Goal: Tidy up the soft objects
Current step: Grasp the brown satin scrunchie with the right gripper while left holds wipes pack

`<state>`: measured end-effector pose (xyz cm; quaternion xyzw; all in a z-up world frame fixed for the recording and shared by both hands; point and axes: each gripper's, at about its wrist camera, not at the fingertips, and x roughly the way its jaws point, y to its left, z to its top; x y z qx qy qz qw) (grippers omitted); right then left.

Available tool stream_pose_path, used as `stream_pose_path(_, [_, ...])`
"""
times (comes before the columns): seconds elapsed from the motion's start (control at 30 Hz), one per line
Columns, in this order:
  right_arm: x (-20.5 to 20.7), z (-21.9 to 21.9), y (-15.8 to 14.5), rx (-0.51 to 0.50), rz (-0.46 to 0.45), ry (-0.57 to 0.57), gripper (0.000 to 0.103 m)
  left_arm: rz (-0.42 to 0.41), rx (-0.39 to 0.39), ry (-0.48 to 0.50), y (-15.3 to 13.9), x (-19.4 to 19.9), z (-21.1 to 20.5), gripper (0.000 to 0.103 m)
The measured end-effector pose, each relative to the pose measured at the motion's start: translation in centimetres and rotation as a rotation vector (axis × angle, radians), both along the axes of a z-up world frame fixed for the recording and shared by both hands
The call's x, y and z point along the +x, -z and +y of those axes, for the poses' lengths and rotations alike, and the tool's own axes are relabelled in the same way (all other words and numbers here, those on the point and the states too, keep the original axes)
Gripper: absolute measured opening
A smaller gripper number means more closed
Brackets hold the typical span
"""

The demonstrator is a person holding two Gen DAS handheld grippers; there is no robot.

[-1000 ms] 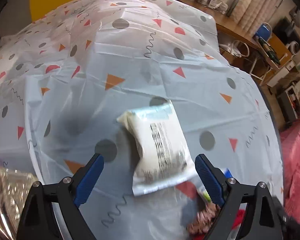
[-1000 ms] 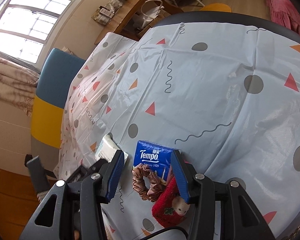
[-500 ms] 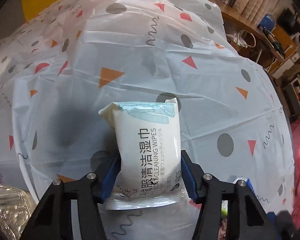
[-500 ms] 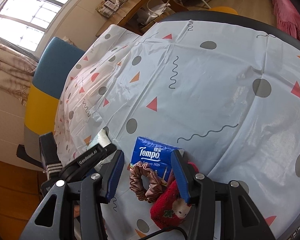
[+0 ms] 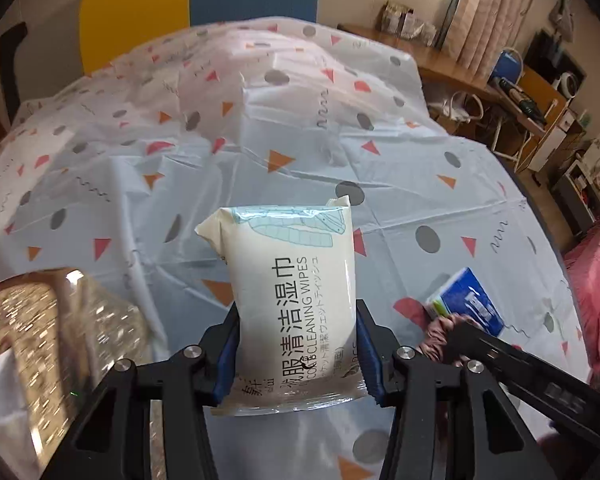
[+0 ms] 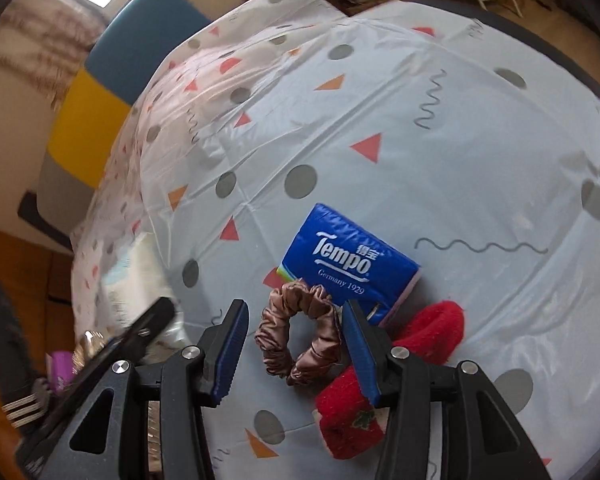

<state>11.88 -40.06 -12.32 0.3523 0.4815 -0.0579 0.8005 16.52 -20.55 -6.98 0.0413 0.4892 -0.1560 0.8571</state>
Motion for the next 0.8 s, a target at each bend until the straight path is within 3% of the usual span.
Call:
stream_pose_path(0.07, [0.3,1.0,-0.3,-0.051,0.002,-0.044,0.049,-0.025,-0.013,0.009,-0.8,-1.2,0.6,0.051])
stream_pose_path(0.2, [1.2,3.0,0.6,0.0,0.02,-0.174,0.049,-0.05,-0.06,0.01,-2.3,-3.0,2.4,0.051])
stream_pose_path(0.27, [1.6,4.2,1.3,-0.06,0.065,-0.208,0.05,-0.063,-0.082,0.012,-3.1,-3.8,3.2,0.051])
stream_pose_path(0.37, [2.0,4.7,1.8,-0.065,0.062,-0.206,0.051,-0.102,-0.084,0.034,-4.3,-5.1,3.9,0.051])
stream_pose_path(0.47, [2.1,4.9,1.8,-0.055,0.032,-0.18,0.063,-0.131,-0.098,0.048,-5.2,-6.3,4.7,0.051])
stream_pose_path(0.53, [2.1,5.1,1.9,-0.05,0.026,-0.161,0.065,-0.15,-0.103,0.058,-5.5,-6.9,5.1,0.051])
stream_pose_path(0.7, [3.4,7.5,1.8,-0.201,0.034,-0.182,0.07,-0.174,-0.097,0.072,-6.2,-7.6,5.8,0.051])
stream_pose_path(0.73, [3.5,8.3,1.8,-0.261,0.043,-0.208,0.067,-0.179,-0.094,0.073,-6.3,-7.6,5.9,0.051])
stream_pose_path(0.8, [3.4,9.5,1.8,-0.442,0.076,-0.263,0.031,-0.187,-0.093,0.073,-6.5,-7.6,6.1,0.051])
